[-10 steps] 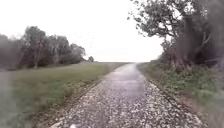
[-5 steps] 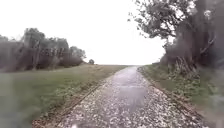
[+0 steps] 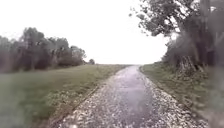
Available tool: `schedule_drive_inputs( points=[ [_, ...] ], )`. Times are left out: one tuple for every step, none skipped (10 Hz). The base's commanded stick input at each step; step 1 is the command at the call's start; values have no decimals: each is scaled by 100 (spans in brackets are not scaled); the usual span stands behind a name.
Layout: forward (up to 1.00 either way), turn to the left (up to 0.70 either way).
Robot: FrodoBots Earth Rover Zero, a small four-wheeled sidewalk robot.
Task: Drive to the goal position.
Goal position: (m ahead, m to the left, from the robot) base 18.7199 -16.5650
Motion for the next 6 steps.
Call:
schedule_drive_inputs(
  points=[
    [70, 0],
    [70, 0],
    [70, 0],
    [70, 0],
    [70, 0],
    [70, 0]
  ],
)
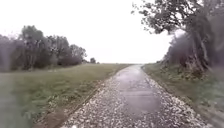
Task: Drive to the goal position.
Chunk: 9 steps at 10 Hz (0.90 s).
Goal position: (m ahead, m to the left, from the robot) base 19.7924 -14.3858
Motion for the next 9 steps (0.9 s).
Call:
schedule_drive_inputs(
  points=[
    [70, 0],
    [70, 0],
    [70, 0],
    [70, 0],
    [70, 0],
    [70, 0],
    [70, 0],
    [70, -35],
    [70, -35]
  ],
)
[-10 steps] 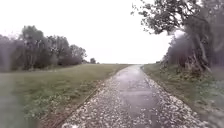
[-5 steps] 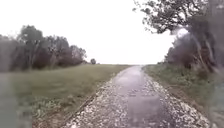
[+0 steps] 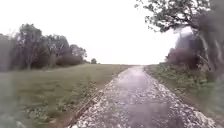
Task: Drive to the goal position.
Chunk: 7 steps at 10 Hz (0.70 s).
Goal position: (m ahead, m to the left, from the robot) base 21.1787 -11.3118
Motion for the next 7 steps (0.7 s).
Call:
schedule_drive_inputs(
  points=[
    [70, -35],
    [70, -35],
    [70, -35],
    [70, -35],
    [70, -35],
    [70, -34],
    [70, -34]
  ],
)
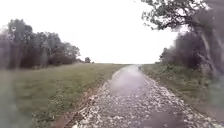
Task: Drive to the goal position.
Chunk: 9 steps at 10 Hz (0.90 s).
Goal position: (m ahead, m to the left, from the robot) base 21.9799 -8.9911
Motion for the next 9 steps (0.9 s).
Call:
schedule_drive_inputs(
  points=[
    [70, -34],
    [70, -34],
    [70, 0],
    [70, 0],
    [70, 0],
    [70, 0],
    [70, 0],
    [70, -2],
    [70, -3]
  ],
)
